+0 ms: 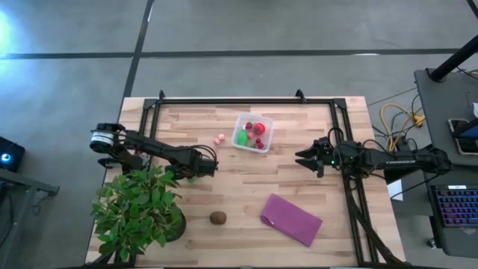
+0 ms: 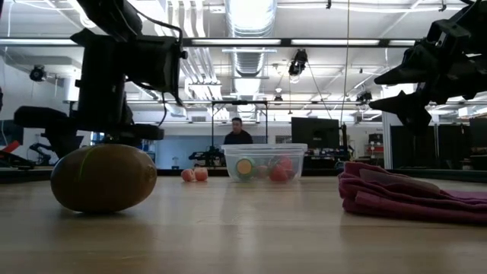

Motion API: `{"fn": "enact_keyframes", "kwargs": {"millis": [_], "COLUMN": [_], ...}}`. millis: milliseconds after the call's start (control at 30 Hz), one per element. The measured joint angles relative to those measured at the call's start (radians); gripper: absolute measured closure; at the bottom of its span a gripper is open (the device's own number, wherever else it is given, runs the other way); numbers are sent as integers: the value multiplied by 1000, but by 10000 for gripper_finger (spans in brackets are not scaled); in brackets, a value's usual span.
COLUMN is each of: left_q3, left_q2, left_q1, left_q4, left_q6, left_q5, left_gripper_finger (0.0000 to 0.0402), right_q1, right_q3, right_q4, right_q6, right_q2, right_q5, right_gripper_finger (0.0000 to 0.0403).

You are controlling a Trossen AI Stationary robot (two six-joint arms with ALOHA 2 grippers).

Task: Pick and placing Produce into tupperware
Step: Put the green peas in the transparent bin

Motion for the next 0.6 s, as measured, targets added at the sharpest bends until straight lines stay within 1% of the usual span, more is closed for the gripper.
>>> {"fn": "enact_keyframes", "kwargs": {"millis": [167, 300, 433, 600], "left_q3": [1, 1, 1, 13], "left_q2": [0, 0, 0, 0], "left_q1": [6, 7, 13, 19], "left_q4": [13, 47, 75, 82], "left_q6": [0, -1, -1, 5], "left_q5": [-4, -36, -46, -51], "left_gripper_finger": [216, 243, 258, 264], "right_q1": [0, 0, 0, 0], "right_q3": [0, 0, 0, 0], "right_q4": [0, 0, 0, 0], "right_q6": [0, 0, 0, 0], "right_q2": [0, 0, 0, 0], "right_q5": [0, 0, 0, 0], "right_gripper_finger": [184, 184, 184, 184]}}
